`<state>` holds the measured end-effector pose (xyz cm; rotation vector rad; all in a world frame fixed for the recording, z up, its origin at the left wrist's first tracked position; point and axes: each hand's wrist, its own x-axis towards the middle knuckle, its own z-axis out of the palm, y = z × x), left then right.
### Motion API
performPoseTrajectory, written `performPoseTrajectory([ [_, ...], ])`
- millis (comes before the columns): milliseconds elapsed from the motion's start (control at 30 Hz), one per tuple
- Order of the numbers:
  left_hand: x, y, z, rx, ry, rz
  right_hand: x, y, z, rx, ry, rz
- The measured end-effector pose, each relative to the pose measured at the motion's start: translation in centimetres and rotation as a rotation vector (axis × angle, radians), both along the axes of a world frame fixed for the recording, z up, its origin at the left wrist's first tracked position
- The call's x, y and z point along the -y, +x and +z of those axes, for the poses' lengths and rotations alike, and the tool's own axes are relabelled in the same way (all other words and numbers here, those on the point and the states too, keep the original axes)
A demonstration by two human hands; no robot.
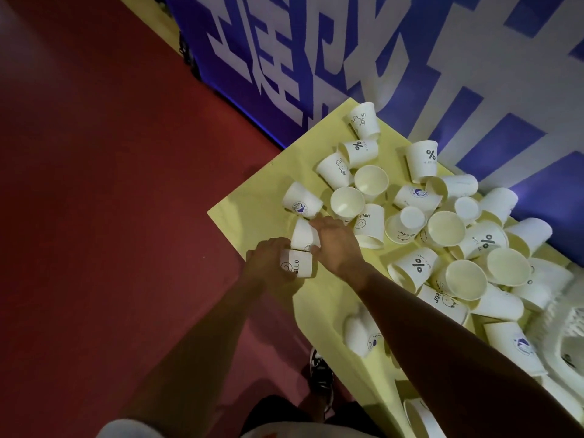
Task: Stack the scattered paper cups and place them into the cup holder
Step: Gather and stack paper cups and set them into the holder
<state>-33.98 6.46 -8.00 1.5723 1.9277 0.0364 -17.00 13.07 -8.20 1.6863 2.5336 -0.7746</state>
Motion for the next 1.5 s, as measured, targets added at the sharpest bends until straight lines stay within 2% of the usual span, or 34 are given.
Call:
performPoseTrajectory([
  [300,0.1,1.5,0.5,-0.06,0.003,-0.115,1.6,2.5,-0.2,-0.008,-0.057,-0.117],
  [633,0.3,4.3,2.9,-0.056,0.07,-0.172,3.9,8.0,2.8,-0.15,-0.091,-0.313],
  [900,0.5,10.9,5.2,-0.028,0.178,-0.216,8.0,16.1,6.2,-0.228,-0.003,-0.492],
  [1133,0.9,19.0,7.5,0.012,0.29,-0.355,13.7,24.1,8.8,-0.265,0.046,-0.658],
  [1367,1.8,27.7,9.7,0.128,0.263,-0.489,18.9,31.1,10.1,-0.19,0.14,-0.846],
  [1500,2.3,31.0,10.2,0.203,0.206,-0.509,20.6,34.2,10.4,-0.252,0.211,-1.001],
])
